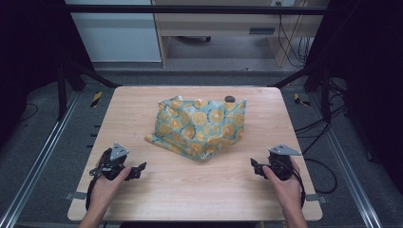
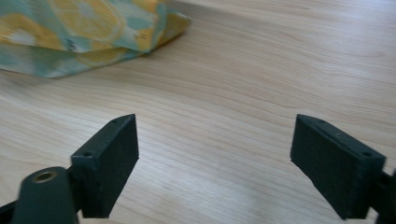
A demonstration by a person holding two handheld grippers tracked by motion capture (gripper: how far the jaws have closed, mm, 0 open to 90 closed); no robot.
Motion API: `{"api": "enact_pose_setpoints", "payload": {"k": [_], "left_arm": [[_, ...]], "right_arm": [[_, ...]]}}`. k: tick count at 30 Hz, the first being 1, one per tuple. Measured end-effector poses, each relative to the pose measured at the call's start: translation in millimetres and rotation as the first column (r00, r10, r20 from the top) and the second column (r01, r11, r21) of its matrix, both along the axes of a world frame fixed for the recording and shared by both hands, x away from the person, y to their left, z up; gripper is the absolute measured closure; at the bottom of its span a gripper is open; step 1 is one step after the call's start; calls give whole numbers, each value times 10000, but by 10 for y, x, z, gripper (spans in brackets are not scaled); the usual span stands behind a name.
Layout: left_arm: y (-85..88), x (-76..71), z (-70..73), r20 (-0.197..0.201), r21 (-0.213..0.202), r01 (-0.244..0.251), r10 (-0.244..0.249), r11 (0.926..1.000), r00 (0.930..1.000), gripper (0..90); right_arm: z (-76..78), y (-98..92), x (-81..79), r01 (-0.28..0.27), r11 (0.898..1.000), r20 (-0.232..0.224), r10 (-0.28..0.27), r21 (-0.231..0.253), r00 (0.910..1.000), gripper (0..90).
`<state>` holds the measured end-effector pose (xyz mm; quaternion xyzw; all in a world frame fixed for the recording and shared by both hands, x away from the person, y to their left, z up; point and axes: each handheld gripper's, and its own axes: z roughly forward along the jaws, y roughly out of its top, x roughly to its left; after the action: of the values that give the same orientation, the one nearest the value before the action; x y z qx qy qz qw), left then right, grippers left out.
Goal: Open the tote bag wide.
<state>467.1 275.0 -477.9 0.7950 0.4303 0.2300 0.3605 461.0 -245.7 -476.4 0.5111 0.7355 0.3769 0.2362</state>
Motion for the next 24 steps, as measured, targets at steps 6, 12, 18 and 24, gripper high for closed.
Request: {"api": "enact_pose_setpoints", "payload": {"k": [6, 12, 18, 24], "left_arm": [[-25, -16, 1, 1, 51, 155, -155, 9999, 9999, 59], [-35, -18, -3, -11, 87, 167, -167, 9998, 9999, 59], [-30, -20, -8, -37, 194, 153, -153, 9997, 9999, 59], [-49, -25, -11, -53, 219, 232, -231, 9995, 9997, 60]], "right_arm": [[322, 129, 39, -724, 9972, 499, 733, -204, 9961, 114], [757, 400, 203, -1687, 9846, 867, 1722, -465, 9812, 118], [1177, 763, 494, -2799, 9559, 1166, 2891, -887, 9502, 144], [1328, 1063, 838, -3388, 9328, 939, 3508, -1225, 9317, 159]]}}
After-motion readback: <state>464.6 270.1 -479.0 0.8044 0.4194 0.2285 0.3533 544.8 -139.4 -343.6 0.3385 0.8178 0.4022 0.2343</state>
